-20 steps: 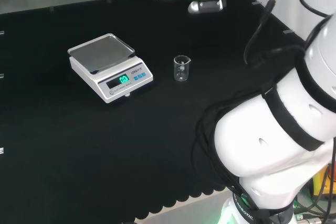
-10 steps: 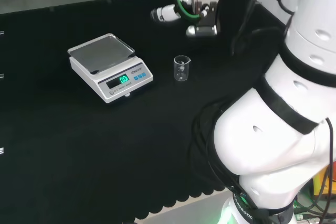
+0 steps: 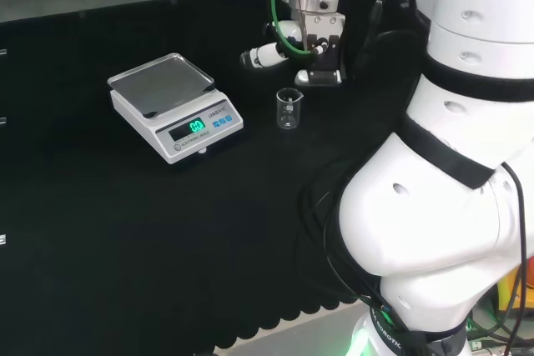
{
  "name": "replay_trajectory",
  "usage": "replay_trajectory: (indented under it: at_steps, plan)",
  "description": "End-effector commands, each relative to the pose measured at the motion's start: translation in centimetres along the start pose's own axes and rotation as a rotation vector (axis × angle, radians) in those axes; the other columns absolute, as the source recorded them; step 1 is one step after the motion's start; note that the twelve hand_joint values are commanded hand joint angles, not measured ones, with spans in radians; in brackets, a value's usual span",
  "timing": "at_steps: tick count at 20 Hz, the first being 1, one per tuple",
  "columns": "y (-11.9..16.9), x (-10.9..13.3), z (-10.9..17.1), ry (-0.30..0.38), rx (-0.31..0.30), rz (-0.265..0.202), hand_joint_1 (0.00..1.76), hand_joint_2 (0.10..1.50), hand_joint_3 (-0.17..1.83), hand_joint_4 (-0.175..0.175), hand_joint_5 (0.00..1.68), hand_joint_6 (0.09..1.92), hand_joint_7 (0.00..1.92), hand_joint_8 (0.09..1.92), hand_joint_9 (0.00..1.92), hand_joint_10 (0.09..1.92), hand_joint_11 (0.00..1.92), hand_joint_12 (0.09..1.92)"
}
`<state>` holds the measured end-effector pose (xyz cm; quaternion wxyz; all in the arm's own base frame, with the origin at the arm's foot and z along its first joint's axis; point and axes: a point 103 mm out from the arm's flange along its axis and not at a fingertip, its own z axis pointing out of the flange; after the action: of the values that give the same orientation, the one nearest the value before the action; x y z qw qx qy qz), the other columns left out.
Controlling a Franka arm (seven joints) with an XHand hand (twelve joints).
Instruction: Pick up the beaker.
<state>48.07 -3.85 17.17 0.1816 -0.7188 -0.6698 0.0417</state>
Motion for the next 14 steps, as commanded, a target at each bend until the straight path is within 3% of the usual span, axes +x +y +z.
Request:
replay_trajectory:
  at_steps: [1, 14]
  plan:
    - [0.9, -0.2, 2.1, 0.008, 0.103, -0.012, 0.24, 0.98, -0.08, -0.118, 0.2, 0.09, 0.0, 0.49, 0.0, 0.57, 0.0, 1.55]
    - [-1.0, -0.6, 6.7, 0.002, 0.255, 0.032, 0.3, 0.96, -0.08, -0.118, 0.19, 0.09, 0.0, 0.43, 0.0, 0.54, 0.0, 1.54]
